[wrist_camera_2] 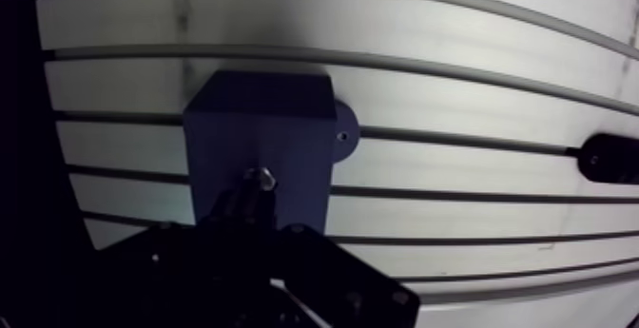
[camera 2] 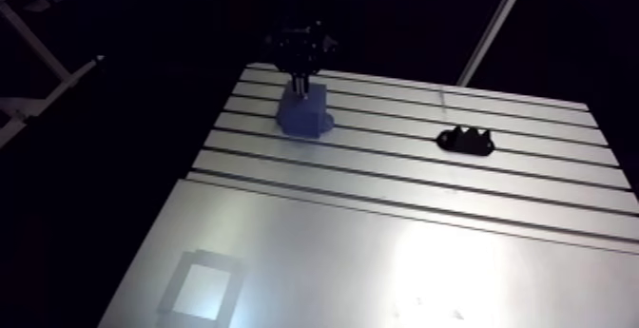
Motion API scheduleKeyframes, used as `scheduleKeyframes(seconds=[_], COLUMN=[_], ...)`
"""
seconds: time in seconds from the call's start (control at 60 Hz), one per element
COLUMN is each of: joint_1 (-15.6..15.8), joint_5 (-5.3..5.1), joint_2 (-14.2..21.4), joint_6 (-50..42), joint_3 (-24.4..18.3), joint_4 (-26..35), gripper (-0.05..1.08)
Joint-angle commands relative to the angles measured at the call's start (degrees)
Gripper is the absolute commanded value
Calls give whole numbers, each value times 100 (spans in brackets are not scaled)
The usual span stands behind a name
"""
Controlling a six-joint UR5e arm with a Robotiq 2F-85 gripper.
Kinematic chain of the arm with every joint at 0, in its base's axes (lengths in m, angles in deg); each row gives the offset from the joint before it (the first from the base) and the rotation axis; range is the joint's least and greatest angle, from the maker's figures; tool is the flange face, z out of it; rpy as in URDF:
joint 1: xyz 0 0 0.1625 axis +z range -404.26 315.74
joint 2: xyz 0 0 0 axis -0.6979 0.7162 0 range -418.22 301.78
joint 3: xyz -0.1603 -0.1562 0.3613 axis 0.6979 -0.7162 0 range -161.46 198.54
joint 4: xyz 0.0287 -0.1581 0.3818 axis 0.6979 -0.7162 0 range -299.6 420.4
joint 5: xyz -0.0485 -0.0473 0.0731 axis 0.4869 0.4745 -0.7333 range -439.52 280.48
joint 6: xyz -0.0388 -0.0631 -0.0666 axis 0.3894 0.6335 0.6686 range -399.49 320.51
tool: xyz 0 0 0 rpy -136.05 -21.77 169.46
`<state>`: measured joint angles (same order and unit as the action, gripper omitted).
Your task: Pick up the M10 bolt and insert it into the hex recess until seated.
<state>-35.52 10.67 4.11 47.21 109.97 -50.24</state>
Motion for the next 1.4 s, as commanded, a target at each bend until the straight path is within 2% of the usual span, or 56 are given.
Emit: scheduleKeyframes(seconds=[0.017, 0.2, 0.217, 0.233, 0.25, 0.267, 0.283, 0.3, 0.317, 0.333, 0.4, 0.683, 0.817, 0.883, 0.983, 1.05, 1.083, 1.25, 1.317, 1.4], joint_1=[23, 23, 23, 23, 23, 23, 23, 23, 23, 23, 23, 14, 5, -11, -43, -198, -409, -686, -954, -1131], joint_5=[-15, 18, 27, 27, 29, 29, 37, 37, 45, 54, 87, 56, 98, 158, 195, 189, 187, 195, 196, 189], joint_2=[71, 140, 150, 150, 159, 159, 153, 153, 152, 159, 168, 240, 248, 248, 271, 380, 509, 734, 919, 1062], joint_6=[0, 0, 0, 0, 7, 7, 16, 16, 32, 65, 102, 132, 132, 194, 566, 767, 880, 1174, 1296, 1364], joint_3=[-26, -24, -39, -39, -57, -57, -89, -89, -116, -113, -112, -269, -695, -1133, -1461, -1565, -1669, -1829, -1910, -1914], joint_4=[11, 29, 51, 51, 85, 85, 149, 149, 249, 309, 353, 586, 1285, 1950, 2345, 2390, 2425, 2587, 2697, 2750], gripper=[108, 106, 99, 99, 73, 73, 26, 26, 4, 1, 0, 0, 0, 0, 0, 1, 1, 1, 1, 1])
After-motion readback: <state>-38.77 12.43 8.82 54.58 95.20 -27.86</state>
